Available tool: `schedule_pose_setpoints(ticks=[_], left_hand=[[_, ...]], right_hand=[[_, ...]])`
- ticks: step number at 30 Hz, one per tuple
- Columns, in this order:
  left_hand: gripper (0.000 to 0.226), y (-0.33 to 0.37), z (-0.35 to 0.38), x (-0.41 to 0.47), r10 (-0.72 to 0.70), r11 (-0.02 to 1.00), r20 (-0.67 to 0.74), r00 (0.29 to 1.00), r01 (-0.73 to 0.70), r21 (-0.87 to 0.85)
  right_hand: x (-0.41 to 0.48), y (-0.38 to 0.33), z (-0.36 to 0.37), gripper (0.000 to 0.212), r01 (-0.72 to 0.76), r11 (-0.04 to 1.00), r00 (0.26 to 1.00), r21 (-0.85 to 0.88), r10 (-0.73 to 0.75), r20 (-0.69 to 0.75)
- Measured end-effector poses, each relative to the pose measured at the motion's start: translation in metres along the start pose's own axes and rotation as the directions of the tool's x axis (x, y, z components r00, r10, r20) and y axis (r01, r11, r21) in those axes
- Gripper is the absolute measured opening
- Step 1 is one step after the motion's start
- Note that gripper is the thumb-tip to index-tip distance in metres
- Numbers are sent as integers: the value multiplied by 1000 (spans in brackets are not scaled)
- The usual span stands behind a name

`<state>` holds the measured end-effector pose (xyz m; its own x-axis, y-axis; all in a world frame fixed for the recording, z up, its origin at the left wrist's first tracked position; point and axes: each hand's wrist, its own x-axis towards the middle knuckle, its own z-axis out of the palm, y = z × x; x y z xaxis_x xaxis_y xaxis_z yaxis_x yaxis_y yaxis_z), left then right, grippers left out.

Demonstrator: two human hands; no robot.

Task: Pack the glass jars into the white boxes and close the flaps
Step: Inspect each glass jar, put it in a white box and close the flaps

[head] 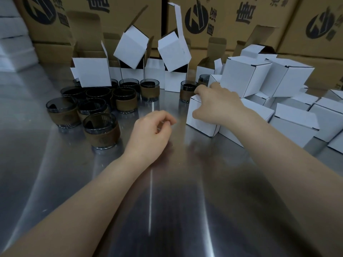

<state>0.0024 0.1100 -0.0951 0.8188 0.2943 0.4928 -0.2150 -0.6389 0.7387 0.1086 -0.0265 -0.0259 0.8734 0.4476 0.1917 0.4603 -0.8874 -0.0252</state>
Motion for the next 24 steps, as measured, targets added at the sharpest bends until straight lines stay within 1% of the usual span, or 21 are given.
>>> schedule_pose_setpoints(ticks=[2, 4, 6, 9, 12, 13, 14, 15, 16, 17, 18, 19, 21, 24], left_hand=[[22, 0, 0, 1, 3, 1000, 4, 1000, -3, 9], [22, 0, 0, 1, 7, 1000, 8, 1000, -8, 17], [22, -1, 0, 1, 13, 1000, 11, 1000, -13, 19], [21, -1, 0, 2, 29, 999, 11, 1000, -29, 23], [21, -2, 0, 3, 29, 999, 8, 1000, -29, 20], [21, -2, 0, 3, 24, 999, 8, 1000, -25, 20], [21, -2, 0, 3, 20, 1000, 9, 1000, -20, 19], [22, -2, 0, 3, 16, 1000, 9, 1000, -16, 17], [22, -2, 0, 3, 13, 1000, 9, 1000, -13, 14], [22, -2, 0, 3, 10, 1000, 11, 1000, -10, 12], [22, -2, 0, 4, 5, 1000, 13, 1000, -5, 10], [22, -2, 0, 4, 0, 1000, 17, 1000, 0, 7], [22, -2, 0, 4, -10, 1000, 21, 1000, 10, 2], [22, -2, 0, 5, -18, 1000, 22, 1000, 18, -4]], right_hand=[[3, -6, -2, 43, 2, 999, 1000, -38, -1, 28], [7, -13, -4, 43, 9, 999, 999, -41, -8, 42], [13, -19, -6, 43, 34, 999, 999, 13, -34, 0], [26, -27, -13, 45, 108, 980, 989, 168, -89, -118], [46, -33, -17, 39, 144, 957, 984, 251, -111, -139], [53, -34, -17, 34, 139, 956, 986, 259, -110, -123], [61, -34, -16, 25, 122, 956, 990, 266, -100, -95], [68, -34, -15, 10, 94, 961, 995, 258, -83, -52], [75, -34, -12, 10, 63, 967, 998, 247, -66, 0], [82, -33, -9, 22, 38, 972, 997, 231, -53, 56], [86, -32, -6, 27, 19, 978, 994, 210, -42, 102], [91, -31, -3, 27, 6, 983, 991, 184, -30, 127], [98, -31, 1, 23, -3, 990, 992, 144, -15, 126], [103, -32, 2, 24, 8, 996, 997, 84, -14, 72]])
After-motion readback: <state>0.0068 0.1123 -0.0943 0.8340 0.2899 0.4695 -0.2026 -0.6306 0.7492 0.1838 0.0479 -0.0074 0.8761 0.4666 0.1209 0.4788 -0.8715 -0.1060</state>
